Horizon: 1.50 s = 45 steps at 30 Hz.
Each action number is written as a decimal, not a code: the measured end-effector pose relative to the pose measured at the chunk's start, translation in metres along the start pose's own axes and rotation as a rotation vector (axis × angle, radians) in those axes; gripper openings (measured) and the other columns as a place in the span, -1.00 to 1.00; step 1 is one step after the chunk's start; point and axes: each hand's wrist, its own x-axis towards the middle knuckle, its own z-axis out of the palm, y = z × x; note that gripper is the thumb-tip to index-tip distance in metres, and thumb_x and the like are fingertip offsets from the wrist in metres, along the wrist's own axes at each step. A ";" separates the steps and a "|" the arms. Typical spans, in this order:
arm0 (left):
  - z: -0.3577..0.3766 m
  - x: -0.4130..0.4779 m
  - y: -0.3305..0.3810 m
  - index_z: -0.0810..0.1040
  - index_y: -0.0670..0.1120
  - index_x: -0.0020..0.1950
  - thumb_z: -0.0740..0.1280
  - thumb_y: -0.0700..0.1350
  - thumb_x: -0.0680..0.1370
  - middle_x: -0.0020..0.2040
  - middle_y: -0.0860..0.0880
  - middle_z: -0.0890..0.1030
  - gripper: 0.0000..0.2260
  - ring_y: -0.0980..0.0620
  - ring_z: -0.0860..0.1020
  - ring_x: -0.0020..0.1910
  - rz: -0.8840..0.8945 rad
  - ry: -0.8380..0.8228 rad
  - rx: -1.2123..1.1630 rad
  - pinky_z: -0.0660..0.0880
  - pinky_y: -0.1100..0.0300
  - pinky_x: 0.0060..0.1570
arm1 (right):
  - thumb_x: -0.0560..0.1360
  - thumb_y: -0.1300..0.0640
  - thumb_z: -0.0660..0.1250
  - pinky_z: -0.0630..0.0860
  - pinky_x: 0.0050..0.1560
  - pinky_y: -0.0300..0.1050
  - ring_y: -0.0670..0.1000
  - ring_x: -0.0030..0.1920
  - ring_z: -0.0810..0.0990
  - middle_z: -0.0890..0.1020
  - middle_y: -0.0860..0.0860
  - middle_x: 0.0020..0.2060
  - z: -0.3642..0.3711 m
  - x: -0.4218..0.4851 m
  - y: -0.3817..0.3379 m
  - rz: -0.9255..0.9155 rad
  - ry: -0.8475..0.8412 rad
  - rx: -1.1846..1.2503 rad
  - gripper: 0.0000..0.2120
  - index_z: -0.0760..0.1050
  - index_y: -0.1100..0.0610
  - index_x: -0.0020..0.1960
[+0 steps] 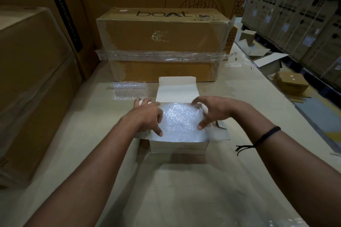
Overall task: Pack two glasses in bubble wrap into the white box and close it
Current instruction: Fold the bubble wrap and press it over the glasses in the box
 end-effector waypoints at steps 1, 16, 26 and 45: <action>0.000 0.001 0.003 0.55 0.08 -0.02 0.50 0.23 0.32 0.55 -0.03 0.20 -0.64 -0.13 -0.03 0.53 0.009 0.007 0.010 -0.17 -0.23 0.42 | 0.23 -0.16 0.60 0.43 0.29 0.05 0.07 0.30 0.45 0.38 -0.07 0.40 0.003 0.008 -0.005 -0.034 -0.008 -0.003 -0.13 0.26 -0.15 0.43; 0.017 0.010 0.008 0.51 0.13 -0.02 0.45 0.28 0.34 0.56 -0.06 0.17 -0.65 -0.17 -0.07 0.54 0.020 -0.038 0.082 -0.22 -0.28 0.39 | 0.35 -0.30 0.42 0.23 0.45 0.11 0.11 0.46 0.27 0.19 -0.02 0.53 0.048 0.037 -0.010 -0.174 -0.037 -0.262 -0.23 0.19 -0.20 0.47; 0.007 0.001 -0.003 0.65 0.05 -0.13 0.45 0.18 0.40 0.45 0.05 0.37 -0.78 -0.09 0.08 0.51 0.016 0.036 0.164 -0.12 -0.24 0.40 | 0.46 -0.26 0.27 0.23 0.34 0.08 -0.06 0.24 0.44 0.58 -0.12 0.14 0.031 -0.008 0.018 -0.257 0.128 -0.478 -0.72 0.60 -0.09 -0.17; 0.017 -0.011 0.006 0.66 0.07 -0.06 0.39 0.20 0.45 0.57 0.00 0.15 -0.76 -0.14 -0.08 0.55 0.021 0.036 0.167 -0.19 -0.26 0.42 | 0.49 0.01 0.37 0.28 0.27 -0.10 -0.05 0.35 0.43 0.48 -0.05 0.37 0.020 -0.022 0.000 -0.224 0.006 -0.210 -0.86 0.59 -0.14 -0.25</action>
